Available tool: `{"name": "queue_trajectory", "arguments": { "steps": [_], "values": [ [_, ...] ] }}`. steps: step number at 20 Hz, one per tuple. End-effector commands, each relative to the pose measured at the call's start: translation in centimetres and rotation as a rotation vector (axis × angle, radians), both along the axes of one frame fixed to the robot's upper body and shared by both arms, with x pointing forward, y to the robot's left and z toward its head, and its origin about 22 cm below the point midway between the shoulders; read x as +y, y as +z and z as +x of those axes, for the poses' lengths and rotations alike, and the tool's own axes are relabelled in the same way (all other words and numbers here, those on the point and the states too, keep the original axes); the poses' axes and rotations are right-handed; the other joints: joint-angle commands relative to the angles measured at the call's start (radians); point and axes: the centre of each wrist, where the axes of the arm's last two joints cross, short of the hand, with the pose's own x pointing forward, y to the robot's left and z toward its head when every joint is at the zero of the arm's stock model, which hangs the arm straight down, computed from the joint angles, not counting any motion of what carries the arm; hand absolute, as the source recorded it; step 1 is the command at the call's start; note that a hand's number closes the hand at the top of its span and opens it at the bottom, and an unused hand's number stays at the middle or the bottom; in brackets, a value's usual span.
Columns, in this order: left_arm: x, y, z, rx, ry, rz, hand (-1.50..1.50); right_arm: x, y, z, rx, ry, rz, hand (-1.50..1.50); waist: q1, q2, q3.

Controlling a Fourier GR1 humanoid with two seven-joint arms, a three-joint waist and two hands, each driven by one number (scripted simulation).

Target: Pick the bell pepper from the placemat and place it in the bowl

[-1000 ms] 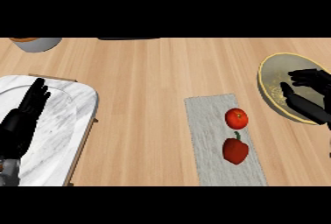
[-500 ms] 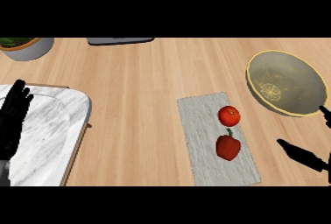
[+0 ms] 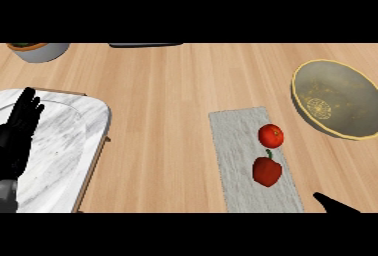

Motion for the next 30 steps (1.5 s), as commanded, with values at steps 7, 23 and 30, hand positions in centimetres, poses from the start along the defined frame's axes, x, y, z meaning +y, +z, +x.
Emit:
{"name": "queue_trajectory", "arguments": {
  "steps": [7, 23, 30],
  "values": [
    [-3.3, 0.1, 1.7, -0.032, -0.072, -0.012, 0.00, 3.4, 7.7, -0.7, 0.348, -0.052, -0.057, -1.50, 0.075, 0.022, 0.005],
    [-4.6, 0.3, 3.4, -0.027, -0.101, -0.002, 0.00, 4.2, 6.5, 5.0, 0.806, 0.049, 0.129, -1.50, 0.097, 0.022, 0.009],
    [-3.6, 0.0, 3.1, -0.014, -0.091, -0.003, 0.00, 5.0, 4.6, 6.7, 0.909, 0.052, 0.104, -1.50, 0.090, 0.017, 0.009]
  ]
}}
